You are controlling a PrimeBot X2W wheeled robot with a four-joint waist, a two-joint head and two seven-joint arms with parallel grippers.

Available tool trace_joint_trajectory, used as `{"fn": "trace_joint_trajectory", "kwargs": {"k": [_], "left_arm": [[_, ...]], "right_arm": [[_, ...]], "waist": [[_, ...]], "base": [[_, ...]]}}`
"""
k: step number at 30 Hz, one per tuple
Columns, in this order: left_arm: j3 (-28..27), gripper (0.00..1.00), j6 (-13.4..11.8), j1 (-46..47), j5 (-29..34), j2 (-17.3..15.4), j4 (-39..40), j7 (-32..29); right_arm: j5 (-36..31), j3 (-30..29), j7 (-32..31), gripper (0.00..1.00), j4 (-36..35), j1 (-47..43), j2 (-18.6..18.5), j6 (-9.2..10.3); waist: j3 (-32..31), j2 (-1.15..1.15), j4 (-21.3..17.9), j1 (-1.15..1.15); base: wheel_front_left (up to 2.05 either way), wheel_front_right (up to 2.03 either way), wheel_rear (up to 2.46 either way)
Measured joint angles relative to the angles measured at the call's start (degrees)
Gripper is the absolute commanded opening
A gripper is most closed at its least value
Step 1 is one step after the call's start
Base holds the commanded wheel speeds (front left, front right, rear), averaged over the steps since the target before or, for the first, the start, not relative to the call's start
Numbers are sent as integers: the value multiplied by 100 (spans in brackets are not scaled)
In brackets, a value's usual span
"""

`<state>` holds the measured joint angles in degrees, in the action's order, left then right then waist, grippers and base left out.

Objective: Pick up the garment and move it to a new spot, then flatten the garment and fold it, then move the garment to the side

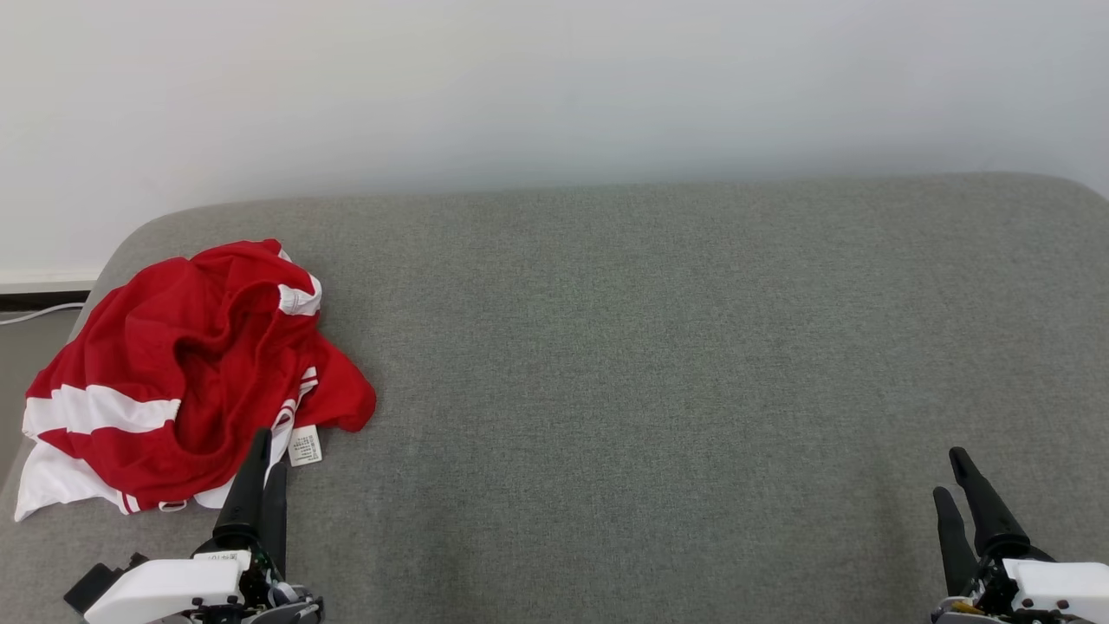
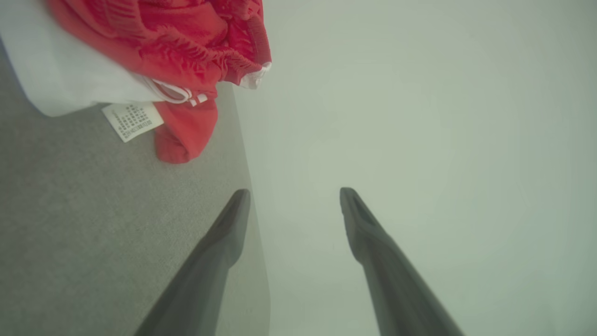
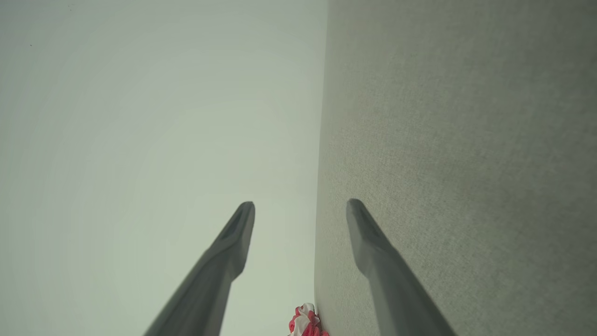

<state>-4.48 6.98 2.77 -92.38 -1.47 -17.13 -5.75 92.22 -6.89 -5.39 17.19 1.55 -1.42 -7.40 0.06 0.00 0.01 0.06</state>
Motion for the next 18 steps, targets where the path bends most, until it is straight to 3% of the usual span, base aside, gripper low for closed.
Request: {"fn": "trace_joint_trajectory", "kwargs": {"k": [11,18], "left_arm": [[105,100,0,1,223,-67,99,232],[165,100,1,8,761,-154,187,374]], "right_arm": [[-368,60,193,100,-54,20,-60,0],[-1089,97,308,100,-238,29,-101,0]], "waist": [[13,0,2,-4],[19,0,6,-4]], "base": [[0,0,0],[0,0,0]]}}
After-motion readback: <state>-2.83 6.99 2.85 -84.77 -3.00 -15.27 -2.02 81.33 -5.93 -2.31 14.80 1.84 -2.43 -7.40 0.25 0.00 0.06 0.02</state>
